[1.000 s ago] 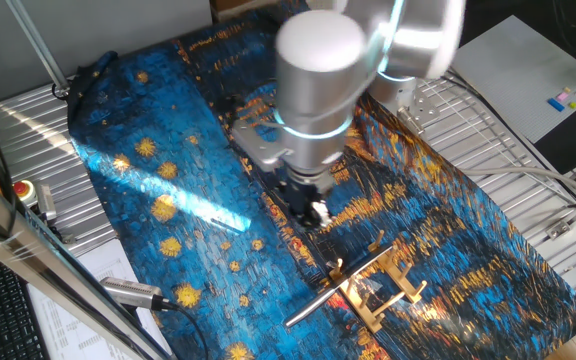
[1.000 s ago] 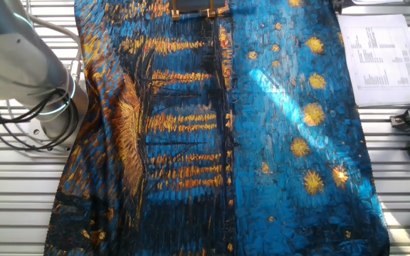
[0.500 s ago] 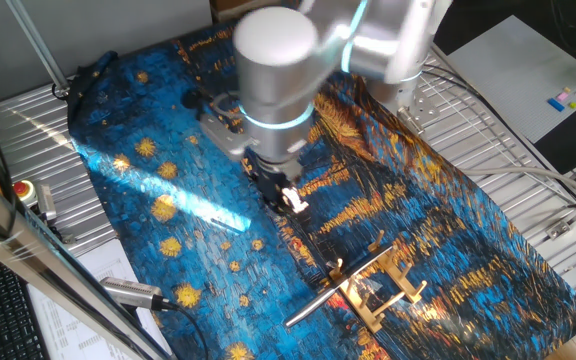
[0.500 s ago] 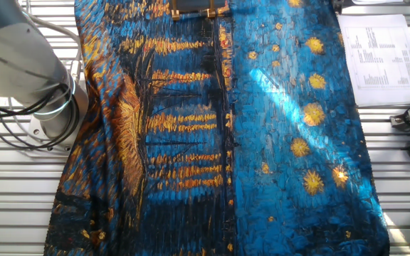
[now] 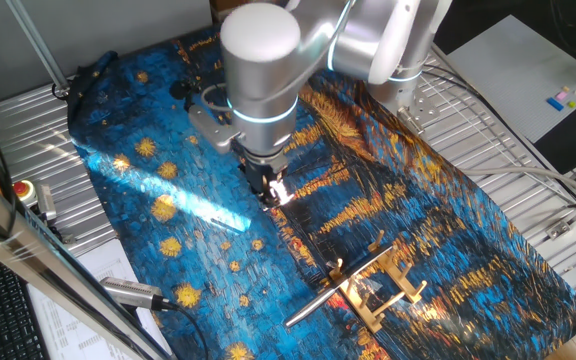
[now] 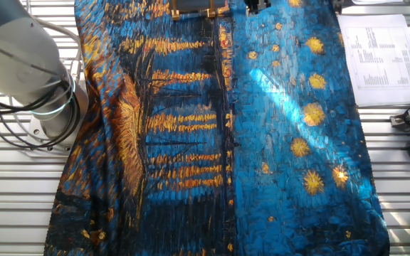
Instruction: Put the knife on the knife rack
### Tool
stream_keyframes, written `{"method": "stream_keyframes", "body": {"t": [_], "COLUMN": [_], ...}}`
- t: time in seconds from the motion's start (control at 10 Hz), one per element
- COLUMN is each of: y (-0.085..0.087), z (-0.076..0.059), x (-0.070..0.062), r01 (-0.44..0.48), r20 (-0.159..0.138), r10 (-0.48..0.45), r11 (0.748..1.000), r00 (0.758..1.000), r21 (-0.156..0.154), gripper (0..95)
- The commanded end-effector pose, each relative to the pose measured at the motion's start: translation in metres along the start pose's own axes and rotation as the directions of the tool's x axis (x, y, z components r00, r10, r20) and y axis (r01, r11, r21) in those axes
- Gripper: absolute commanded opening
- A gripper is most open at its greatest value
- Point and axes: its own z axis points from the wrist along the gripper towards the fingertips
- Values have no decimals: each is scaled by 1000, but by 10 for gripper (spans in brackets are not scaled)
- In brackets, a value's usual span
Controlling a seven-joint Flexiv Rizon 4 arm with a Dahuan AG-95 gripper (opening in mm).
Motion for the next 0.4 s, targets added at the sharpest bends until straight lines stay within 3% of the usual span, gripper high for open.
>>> {"method": "stream_keyframes", "body": {"t": [0.1,0.4], "y": [-4,-4], "z": [1,2], "x": [0,-1], "r01": [-36,-27], "r20": [-8,-8], "r10": [36,27], "r11": [999,1000], "r00": [999,1000], "r21": [16,14], "gripper": [0,0]}}
